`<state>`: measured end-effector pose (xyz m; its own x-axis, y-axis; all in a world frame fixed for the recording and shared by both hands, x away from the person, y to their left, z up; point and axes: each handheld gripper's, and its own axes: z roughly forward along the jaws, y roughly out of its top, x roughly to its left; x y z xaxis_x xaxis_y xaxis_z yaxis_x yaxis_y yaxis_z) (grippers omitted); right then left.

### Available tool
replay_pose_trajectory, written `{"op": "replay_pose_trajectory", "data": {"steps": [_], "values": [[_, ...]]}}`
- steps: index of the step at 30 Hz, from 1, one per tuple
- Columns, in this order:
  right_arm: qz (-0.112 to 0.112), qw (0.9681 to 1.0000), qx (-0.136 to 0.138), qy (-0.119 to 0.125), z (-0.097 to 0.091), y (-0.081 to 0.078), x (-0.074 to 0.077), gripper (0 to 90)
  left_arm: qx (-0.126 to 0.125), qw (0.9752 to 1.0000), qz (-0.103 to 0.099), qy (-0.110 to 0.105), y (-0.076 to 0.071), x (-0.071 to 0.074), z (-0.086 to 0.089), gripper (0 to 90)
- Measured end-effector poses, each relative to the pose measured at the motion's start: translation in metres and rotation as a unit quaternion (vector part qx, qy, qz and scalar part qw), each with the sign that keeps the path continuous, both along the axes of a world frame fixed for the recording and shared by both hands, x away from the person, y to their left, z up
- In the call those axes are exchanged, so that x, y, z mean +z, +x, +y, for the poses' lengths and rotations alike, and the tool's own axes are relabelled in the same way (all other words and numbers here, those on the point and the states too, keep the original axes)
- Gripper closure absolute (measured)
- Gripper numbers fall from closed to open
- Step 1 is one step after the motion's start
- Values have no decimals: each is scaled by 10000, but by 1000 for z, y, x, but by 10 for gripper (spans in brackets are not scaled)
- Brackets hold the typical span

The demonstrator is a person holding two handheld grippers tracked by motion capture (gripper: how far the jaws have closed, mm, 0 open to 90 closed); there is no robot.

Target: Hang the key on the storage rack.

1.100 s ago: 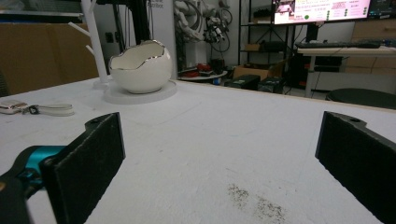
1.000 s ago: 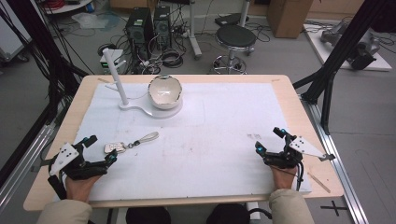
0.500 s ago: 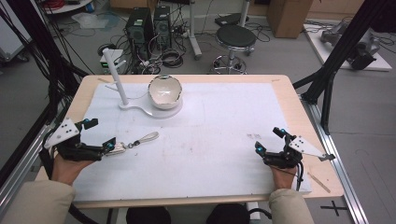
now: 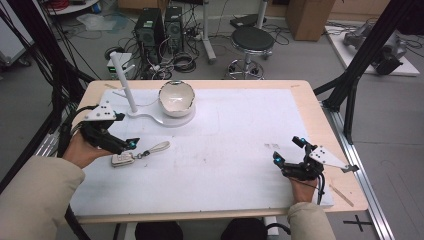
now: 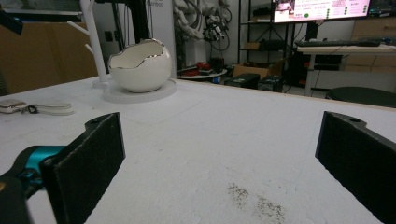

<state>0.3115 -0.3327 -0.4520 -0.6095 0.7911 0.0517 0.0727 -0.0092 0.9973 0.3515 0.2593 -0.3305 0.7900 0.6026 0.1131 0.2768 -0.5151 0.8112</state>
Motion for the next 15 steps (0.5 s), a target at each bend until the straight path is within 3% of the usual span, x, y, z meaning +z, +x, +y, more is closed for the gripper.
{"op": "replay_pose_trajectory", "data": {"steps": [3,7,13,15], "values": [[32,10000,5,12,0,0,0,5,-8,9995,246,199,8,-1,-5,17],[4,10000,10,2,0,0,0,5,-67,9970,564,524,19,-3,-14,17],[34,10000,17,13,0,0,0,5,-175,9884,1038,1095,36,-14,-29,17],[35,10000,18,10,0,0,0,4,-259,9843,1156,1308,40,-20,-36,17]]}}
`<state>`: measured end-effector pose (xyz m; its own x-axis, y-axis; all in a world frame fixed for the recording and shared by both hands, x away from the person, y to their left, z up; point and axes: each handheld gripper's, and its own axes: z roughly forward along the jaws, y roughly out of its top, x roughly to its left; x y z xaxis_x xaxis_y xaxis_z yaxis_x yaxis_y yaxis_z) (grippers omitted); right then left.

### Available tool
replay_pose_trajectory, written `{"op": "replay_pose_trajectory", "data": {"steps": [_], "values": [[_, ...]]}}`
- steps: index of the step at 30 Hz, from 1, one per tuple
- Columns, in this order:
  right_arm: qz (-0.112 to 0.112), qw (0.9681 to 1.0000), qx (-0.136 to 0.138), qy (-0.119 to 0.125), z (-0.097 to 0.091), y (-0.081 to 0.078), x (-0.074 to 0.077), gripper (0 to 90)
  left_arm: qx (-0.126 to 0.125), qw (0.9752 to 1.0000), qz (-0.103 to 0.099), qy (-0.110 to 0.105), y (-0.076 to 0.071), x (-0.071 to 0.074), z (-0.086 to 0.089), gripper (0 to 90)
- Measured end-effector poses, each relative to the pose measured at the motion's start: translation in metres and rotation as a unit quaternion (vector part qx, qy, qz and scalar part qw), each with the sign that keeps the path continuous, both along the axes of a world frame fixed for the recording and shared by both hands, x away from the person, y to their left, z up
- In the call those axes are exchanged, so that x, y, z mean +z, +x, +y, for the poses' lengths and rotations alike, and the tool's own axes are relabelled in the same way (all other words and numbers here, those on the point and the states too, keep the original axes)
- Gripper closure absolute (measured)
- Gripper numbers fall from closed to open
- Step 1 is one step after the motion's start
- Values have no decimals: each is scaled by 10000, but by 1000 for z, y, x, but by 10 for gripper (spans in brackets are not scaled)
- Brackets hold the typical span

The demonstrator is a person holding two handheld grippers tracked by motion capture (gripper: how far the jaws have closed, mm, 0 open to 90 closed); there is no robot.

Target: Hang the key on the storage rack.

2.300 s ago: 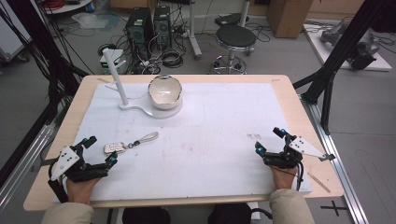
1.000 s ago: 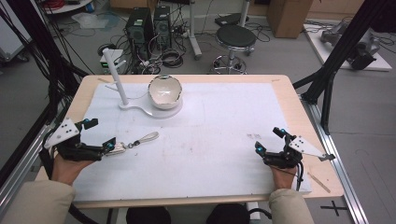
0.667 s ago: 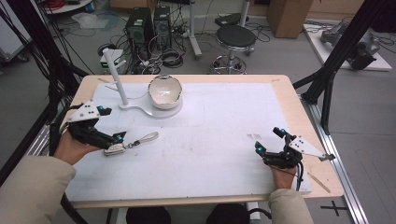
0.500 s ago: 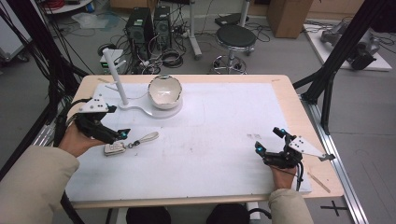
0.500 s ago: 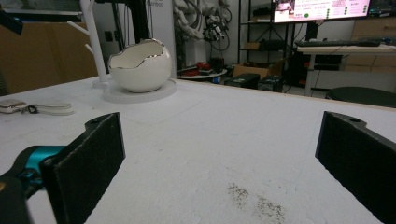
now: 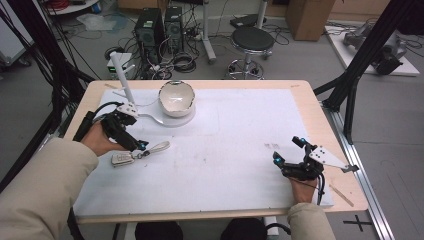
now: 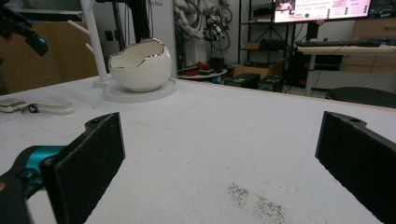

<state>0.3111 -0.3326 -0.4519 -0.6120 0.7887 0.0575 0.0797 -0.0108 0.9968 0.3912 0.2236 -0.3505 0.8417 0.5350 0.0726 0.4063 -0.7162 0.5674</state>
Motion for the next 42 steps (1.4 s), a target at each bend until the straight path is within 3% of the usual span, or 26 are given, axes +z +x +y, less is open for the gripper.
{"op": "replay_pose_trajectory", "data": {"steps": [6,7,11,14,22,26,34,37,42], "values": [[22,10000,5,12,0,0,0,5,-129,9988,318,354,8,-17,-13,17],[-47,10000,-1,-18,0,1,0,5,-129,9988,318,354,8,-17,-13,17],[18,10000,3,7,0,0,0,5,-151,9974,452,542,11,-24,-18,17],[-24,10000,-2,-10,0,1,0,5,-206,9953,575,747,13,-31,-22,17],[14,10000,2,1,0,0,0,5,-176,9908,871,1023,16,-43,-29,55],[21,10000,0,7,0,0,0,5,-209,9880,914,1229,16,-46,-33,157],[18,10000,3,12,0,0,0,5,-315,9860,1004,1294,15,-49,-33,313],[16,10000,-7,-7,0,0,0,5,-240,9863,1016,1276,15,-49,-34,415],[13,10000,-1,-8,0,0,0,5,-200,9849,1085,1334,15,-49,-33,514]]}}
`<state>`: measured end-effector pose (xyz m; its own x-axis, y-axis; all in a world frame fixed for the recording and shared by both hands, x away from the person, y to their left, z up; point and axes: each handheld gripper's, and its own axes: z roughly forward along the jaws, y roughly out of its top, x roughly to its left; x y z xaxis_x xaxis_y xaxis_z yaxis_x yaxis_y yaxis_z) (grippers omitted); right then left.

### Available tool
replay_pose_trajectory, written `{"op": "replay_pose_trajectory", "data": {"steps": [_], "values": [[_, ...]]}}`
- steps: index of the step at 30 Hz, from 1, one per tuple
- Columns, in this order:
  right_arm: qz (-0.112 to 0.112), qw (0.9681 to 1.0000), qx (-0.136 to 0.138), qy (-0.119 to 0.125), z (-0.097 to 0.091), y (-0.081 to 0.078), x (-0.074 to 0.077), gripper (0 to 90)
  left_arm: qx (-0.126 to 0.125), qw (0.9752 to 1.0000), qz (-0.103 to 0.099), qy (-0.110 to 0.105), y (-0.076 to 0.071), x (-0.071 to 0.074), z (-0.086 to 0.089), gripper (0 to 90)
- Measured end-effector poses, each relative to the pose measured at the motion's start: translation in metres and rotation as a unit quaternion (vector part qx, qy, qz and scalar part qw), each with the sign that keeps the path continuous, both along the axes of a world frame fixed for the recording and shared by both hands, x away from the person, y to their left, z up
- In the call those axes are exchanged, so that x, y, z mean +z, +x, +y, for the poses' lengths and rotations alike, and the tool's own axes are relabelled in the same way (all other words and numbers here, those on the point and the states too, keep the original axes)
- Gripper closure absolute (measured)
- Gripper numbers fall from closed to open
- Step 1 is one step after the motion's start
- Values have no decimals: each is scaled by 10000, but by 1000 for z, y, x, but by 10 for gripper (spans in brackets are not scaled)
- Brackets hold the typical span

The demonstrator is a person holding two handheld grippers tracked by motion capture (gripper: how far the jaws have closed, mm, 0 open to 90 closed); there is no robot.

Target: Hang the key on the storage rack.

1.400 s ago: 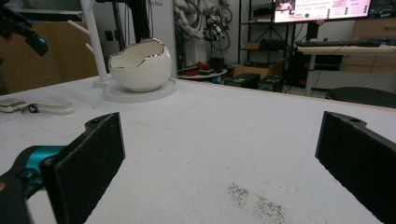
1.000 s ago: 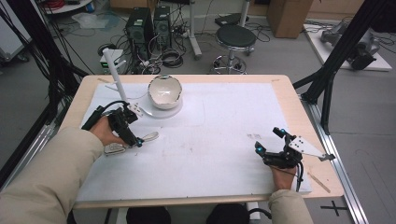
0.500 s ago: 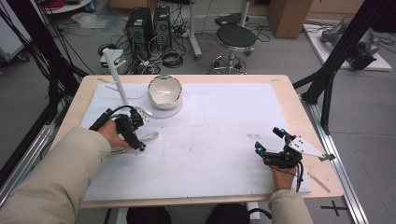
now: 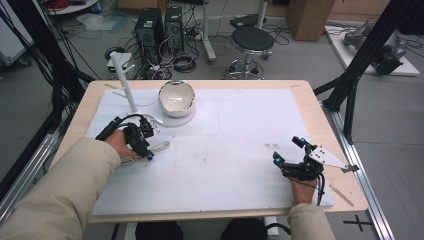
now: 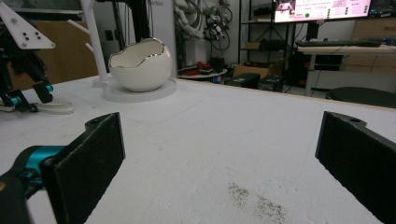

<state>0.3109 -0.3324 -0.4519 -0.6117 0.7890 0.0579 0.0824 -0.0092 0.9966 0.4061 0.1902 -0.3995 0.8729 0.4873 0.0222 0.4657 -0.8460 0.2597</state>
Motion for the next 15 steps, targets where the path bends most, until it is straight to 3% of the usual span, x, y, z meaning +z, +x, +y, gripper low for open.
{"op": "replay_pose_trajectory", "data": {"steps": [7,11,15], "values": [[4,10000,2,13,0,0,0,5,93,9999,55,101,1,-3,-1,627],[-6,10000,1,14,0,0,0,5,157,9996,168,190,2,-3,-1,790],[-3,10000,-2,17,0,0,0,5,292,9993,174,180,1,-4,-2,811]]}}
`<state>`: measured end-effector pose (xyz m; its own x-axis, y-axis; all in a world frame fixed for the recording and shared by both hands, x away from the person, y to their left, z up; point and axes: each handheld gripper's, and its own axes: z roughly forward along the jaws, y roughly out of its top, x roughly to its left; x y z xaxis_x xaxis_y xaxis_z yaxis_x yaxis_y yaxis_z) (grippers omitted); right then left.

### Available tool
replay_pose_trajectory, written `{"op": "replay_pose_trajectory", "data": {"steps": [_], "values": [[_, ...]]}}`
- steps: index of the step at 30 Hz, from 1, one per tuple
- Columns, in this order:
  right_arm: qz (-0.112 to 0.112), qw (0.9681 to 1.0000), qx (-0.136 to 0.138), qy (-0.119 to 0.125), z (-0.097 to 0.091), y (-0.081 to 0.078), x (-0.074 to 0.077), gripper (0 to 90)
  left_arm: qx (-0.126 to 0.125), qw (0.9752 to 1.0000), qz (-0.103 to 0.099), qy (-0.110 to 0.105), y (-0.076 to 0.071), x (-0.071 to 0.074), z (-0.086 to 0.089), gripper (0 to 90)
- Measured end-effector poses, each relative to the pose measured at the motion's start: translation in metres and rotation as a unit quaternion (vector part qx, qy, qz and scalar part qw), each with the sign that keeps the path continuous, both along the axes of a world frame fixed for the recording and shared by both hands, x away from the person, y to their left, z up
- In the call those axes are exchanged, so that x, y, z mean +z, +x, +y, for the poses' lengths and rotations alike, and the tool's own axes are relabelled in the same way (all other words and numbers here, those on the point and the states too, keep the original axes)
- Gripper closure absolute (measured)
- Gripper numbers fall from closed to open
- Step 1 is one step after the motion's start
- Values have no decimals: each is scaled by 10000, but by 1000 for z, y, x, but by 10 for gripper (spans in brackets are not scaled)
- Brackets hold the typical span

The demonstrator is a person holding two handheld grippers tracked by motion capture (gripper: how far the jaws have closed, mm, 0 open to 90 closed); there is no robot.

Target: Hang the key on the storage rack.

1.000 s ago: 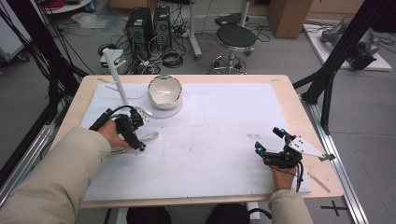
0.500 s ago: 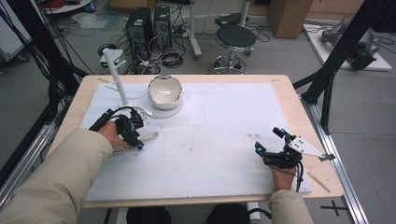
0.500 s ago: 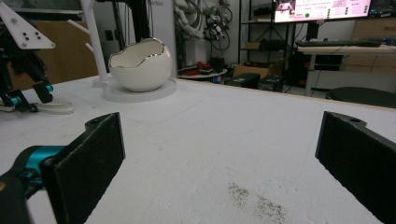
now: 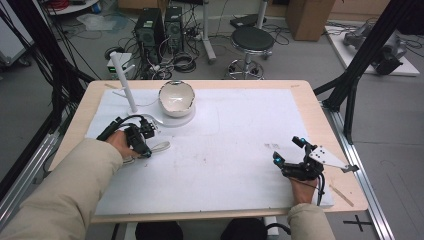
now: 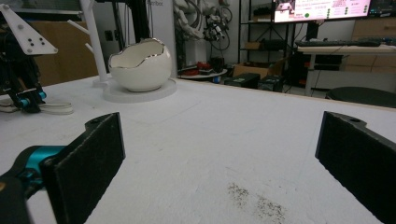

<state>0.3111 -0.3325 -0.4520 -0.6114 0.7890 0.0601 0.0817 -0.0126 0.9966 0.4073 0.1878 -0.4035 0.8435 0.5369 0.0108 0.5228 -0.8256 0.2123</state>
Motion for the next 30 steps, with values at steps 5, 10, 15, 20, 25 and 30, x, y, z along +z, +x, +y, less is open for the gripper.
{"op": "replay_pose_trajectory", "data": {"steps": [5,10,15,20,25,30], "values": [[2,10000,3,1,0,0,0,5,-54,10000,24,15,0,1,0,815],[-55,10000,-8,-21,-1,1,0,5,-85,9996,-255,-47,-3,6,1,817],[-51,10000,-5,-25,-1,1,0,5,225,9948,-925,-368,-6,24,13,818],[-34,10000,-5,-8,0,1,0,5,446,9896,-1146,-743,-9,42,28,818],[13,10000,-10,-11,0,0,0,5,760,9784,-1584,-1086,-13,55,40,818],[22,10000,-5,-7,0,0,0,5,1197,9643,-1856,-1464,-14,67,55,817]]}}
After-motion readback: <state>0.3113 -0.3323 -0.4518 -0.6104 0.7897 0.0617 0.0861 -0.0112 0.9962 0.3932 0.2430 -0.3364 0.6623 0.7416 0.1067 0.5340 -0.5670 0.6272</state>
